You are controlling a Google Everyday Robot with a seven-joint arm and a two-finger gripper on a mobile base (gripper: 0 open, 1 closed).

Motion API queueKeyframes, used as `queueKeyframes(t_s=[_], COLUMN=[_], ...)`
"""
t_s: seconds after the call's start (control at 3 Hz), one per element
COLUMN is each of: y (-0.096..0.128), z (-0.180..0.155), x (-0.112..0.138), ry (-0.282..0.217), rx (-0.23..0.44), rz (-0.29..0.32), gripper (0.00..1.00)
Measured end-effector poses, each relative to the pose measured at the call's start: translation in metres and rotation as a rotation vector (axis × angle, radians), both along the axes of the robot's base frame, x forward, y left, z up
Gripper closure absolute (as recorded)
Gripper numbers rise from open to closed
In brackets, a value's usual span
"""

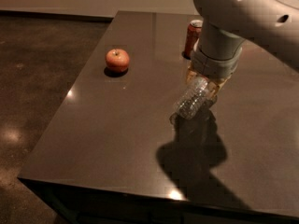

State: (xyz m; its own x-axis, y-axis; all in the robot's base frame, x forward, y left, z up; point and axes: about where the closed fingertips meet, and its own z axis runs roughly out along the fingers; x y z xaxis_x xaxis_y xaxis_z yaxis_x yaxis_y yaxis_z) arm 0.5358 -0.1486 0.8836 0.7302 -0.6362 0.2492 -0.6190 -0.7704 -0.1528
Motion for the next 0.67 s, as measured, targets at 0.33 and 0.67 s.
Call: queueKeyframes(t_s=[0.33, 0.67], y=[-0.0069, -0.0068], z=[-0.0043, -0.0040], x=[-0.0007, -0.0007], ry=[-0.011, -0.014], rx=[0.031, 0.031], rz=[-0.039, -0.039], gripper=[0.13, 0.00])
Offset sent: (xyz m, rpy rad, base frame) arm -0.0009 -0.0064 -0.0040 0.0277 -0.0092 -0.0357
